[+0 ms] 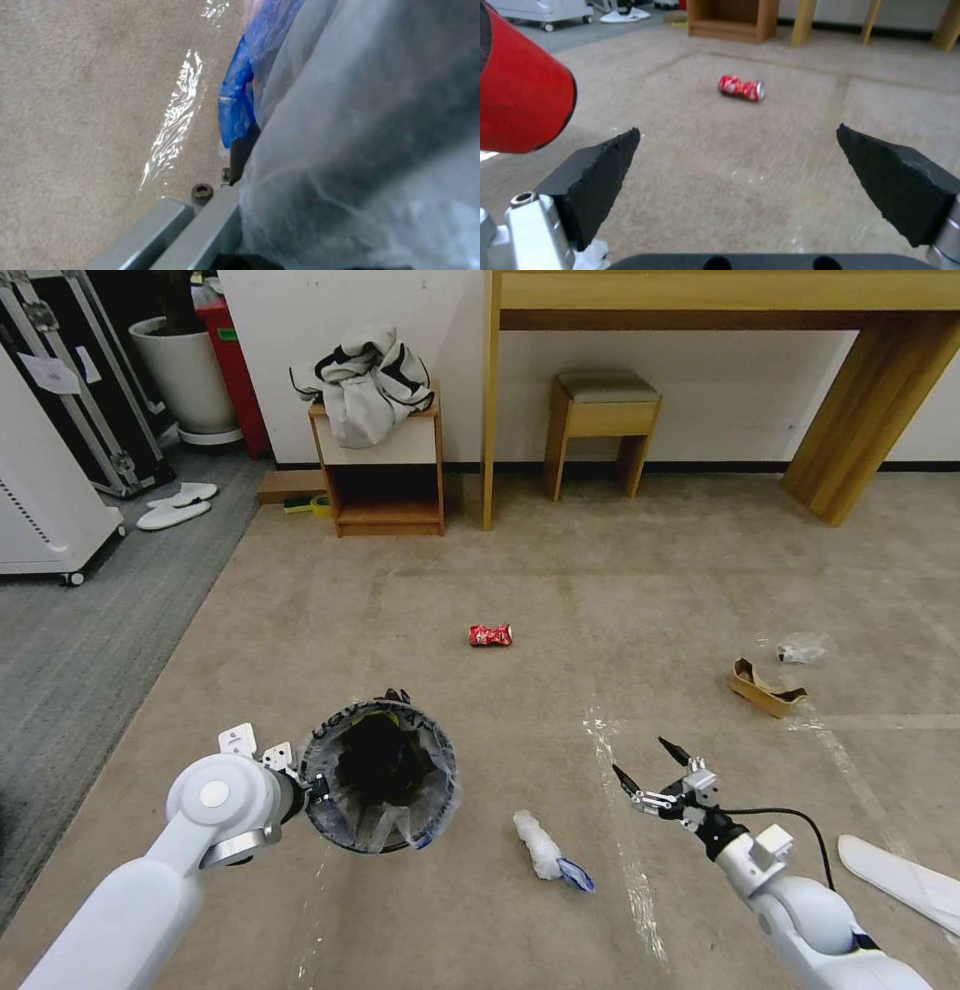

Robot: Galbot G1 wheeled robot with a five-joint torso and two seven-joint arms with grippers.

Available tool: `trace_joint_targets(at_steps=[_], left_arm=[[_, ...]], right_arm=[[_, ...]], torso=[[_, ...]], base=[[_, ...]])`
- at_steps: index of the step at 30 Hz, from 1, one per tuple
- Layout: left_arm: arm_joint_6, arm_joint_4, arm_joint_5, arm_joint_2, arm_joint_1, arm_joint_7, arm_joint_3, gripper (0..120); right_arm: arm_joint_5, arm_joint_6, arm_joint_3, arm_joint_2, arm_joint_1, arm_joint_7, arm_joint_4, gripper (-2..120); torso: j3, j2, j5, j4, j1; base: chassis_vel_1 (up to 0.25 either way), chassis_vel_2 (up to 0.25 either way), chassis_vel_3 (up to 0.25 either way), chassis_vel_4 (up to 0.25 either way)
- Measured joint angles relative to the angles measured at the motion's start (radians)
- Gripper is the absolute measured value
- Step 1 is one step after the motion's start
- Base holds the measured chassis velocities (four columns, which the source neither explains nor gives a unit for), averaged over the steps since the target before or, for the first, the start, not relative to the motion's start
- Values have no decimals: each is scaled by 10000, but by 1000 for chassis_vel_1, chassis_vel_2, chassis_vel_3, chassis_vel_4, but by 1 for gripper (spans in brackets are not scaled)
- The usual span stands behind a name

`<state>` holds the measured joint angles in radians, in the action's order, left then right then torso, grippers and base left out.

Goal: Pick up the trash bin and place the garbage on the floor into it.

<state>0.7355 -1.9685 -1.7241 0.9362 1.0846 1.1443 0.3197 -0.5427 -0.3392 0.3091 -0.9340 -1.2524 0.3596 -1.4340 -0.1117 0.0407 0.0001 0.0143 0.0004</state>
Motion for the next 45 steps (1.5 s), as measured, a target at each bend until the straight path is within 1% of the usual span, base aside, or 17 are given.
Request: trace_joint_targets(at_steps=[1,2,8,13,17,19,20,21,22,23,25,26,29,35,39,41,45], left_arm=[[0,103,342,73,23,-264,-73,0],[0,169,458,139,45,-320,-98,0],[0,267,657,243,102,-352,-156,0],[-1,354,763,256,61,-352,-62,0],[-2,429,789,245,24,-383,7,0],[-2,562,907,237,-11,-481,55,0],[-2,562,907,237,-11,-481,55,0],[-2,621,991,250,-22,-568,60,0],[-2,658,1070,278,-25,-639,61,0],[-2,658,1070,278,-25,-639,61,0],[-2,756,1229,378,-45,-735,61,0],[-2,756,1229,378,-45,-735,61,0],[-2,781,1327,456,-52,-825,67,0],[-2,773,1399,455,27,-948,210,0],[-2,769,1444,449,80,-1008,253,0],[-2,789,1529,501,101,-1077,268,0],[-2,857,1623,639,92,-1129,273,0]], right_arm=[[-338,221,-456,147,250,-68,261,100],[-452,290,-669,186,394,-72,432,100],[-677,476,-1065,227,622,-71,730,100],[-1022,1085,-1559,524,592,-72,632,100],[-1191,1347,-1760,603,636,-125,619,100],[-1552,1768,-2023,738,750,-217,553,100],[-1552,1768,-2023,738,750,-217,553,100],[-1734,2004,-2194,810,829,-258,522,100],[-1792,2191,-2323,856,889,-332,499,100],[-1792,2191,-2323,856,889,-332,499,100],[-1839,2759,-2590,966,1015,-547,429,100],[-1839,2759,-2590,966,1015,-547,429,100],[-2047,3310,-3085,1134,1211,-832,257,100],[-2704,3856,-3663,1114,1530,-946,236,100],[-2862,4212,-4043,1023,1790,-942,259,100],[-2980,4475,-4409,958,2051,-914,343,100],[-3177,4712,-4852,810,2379,-972,583,100]], torso=[[0,0,0,3,0],[0,0,0,3,0],[0,0,0,1,0],[1,0,0,3,0],[1,0,-2,3,0],[1,0,-2,1,0],[1,0,-2,1,0],[1,0,-3,1,0],[2,0,0,1,0],[2,0,0,1,0],[2,0,-3,1,1],[2,0,-3,1,1],[1,0,-1,2,0],[1,1,-2,2,0],[1,1,-1,1,0],[1,1,-1,0,0],[1,0,-2,1,0]], base=[[0,0,0,0],[0,0,0,0],[0,0,0,0],[0,0,0,0],[0,0,0,0],[0,0,0,0],[0,0,0,0],[0,0,0,0],[0,0,0,0],[0,0,0,0],[0,0,0,0],[0,0,0,0],[0,0,0,0],[0,0,0,0],[0,0,0,0],[0,0,0,0],[0,0,0,0]])
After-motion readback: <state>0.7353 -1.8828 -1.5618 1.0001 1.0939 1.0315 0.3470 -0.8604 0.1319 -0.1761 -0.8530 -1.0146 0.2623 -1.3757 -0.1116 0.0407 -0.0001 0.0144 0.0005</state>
